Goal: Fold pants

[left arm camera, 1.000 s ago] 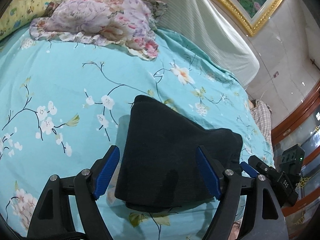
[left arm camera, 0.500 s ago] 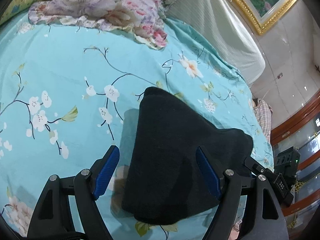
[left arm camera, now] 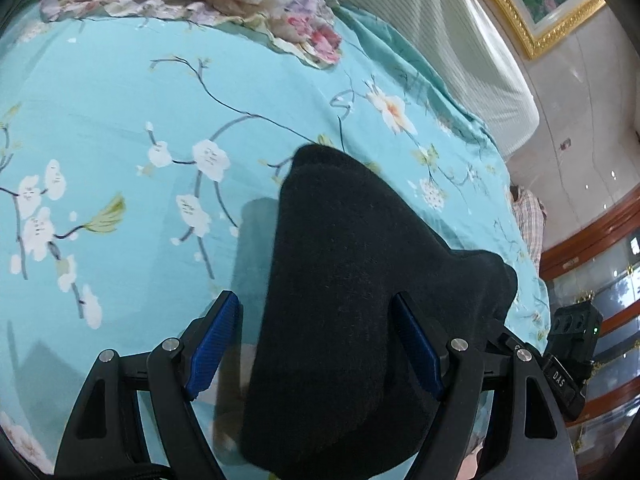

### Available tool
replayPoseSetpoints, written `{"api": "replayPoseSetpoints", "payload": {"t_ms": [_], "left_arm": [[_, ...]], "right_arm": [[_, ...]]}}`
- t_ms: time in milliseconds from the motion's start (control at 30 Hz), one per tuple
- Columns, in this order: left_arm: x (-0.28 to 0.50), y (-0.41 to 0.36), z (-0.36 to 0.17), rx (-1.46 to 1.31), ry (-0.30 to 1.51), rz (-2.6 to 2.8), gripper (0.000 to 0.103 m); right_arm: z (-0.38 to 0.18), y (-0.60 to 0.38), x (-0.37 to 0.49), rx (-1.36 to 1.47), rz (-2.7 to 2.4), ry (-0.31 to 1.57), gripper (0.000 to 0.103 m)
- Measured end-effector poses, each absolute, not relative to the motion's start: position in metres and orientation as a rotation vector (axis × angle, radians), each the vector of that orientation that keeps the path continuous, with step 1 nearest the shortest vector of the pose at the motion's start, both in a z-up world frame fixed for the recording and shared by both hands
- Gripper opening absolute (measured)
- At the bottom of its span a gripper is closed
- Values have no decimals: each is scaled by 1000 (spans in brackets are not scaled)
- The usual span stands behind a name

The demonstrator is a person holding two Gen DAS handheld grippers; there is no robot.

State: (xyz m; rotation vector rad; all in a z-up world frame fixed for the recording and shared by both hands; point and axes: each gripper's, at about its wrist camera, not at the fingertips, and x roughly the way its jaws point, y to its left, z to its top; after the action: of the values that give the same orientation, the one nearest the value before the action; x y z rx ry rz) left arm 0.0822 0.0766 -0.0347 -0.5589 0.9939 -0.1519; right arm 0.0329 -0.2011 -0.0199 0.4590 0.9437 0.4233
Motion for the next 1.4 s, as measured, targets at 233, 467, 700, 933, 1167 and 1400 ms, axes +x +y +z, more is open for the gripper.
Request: {"api": "replayPoseSetpoints", "payload": {"t_ms": [233, 467, 700, 933, 1167, 1400], "left_arm": [[91, 62, -40, -537, 1016, -188, 52], [87, 62, -29, -554, 977, -232, 29], [75, 70, -7, -569, 930, -242, 27], [53, 90, 17, -537, 871, -198, 27], [36, 124, 35, -546, 815, -121, 27], [23, 163, 49, -569, 764, -41, 27]], "right_arm": [[-28, -212, 35, 500, 456, 951, 60], [-26, -216, 31, 534, 498, 942, 45], [-8, -208, 27, 523, 527, 895, 41], [1, -191, 30, 527, 574, 884, 41], [16, -154, 46, 483, 644, 883, 41], [31, -113, 66, 421, 723, 877, 41]]}}
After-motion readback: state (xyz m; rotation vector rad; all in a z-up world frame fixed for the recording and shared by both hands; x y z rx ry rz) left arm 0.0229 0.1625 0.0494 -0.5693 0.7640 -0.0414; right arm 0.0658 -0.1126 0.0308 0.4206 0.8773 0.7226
